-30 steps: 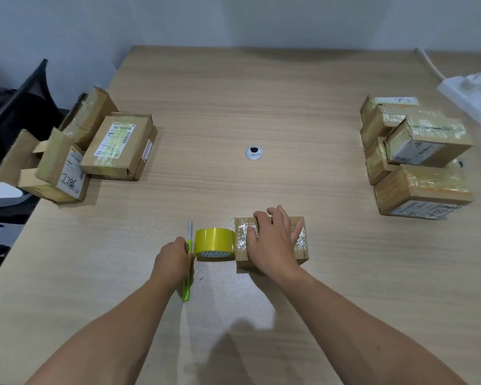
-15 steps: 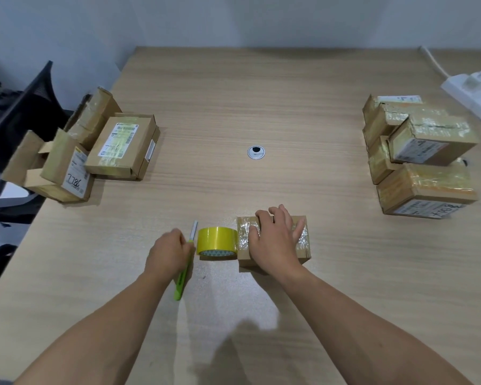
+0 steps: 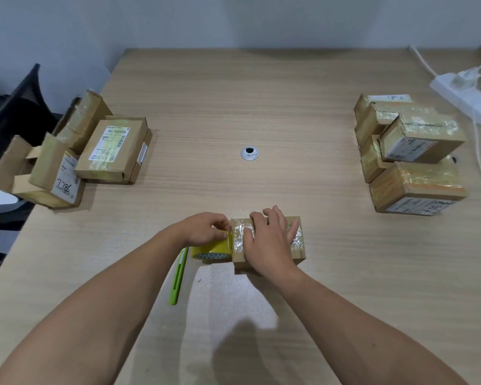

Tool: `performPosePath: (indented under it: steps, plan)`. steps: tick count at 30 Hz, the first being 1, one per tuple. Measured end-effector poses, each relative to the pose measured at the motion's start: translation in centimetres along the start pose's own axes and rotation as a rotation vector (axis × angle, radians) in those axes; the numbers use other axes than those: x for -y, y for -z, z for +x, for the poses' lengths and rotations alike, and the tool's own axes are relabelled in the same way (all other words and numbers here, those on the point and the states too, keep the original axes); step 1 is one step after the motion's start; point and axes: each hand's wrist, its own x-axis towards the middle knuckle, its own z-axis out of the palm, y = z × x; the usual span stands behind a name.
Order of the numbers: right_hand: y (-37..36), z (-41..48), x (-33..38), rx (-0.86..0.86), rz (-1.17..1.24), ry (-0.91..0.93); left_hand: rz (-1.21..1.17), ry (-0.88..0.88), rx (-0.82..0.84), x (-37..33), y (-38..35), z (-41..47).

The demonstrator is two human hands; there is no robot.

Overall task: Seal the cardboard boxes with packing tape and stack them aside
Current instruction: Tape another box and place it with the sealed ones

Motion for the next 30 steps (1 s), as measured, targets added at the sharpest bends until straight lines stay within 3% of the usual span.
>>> performPosePath:
  steps: [14,25,30]
  plan:
    - [-0.1,0.0,0.1,0.000,-0.002,-0.010,-0.096,0.030,-0.146,0.1,-1.6,-0.9]
    - [0.1,-0.4,0.2,0.009,-0.025,-0.010,-0.328,0.213,-0.258,1.4,-3.9,-3.3]
    - [0.0,-0.3,0.3,0.009,-0.070,-0.011,-0.388,0.315,-0.386,2.5,-3.4,-4.7]
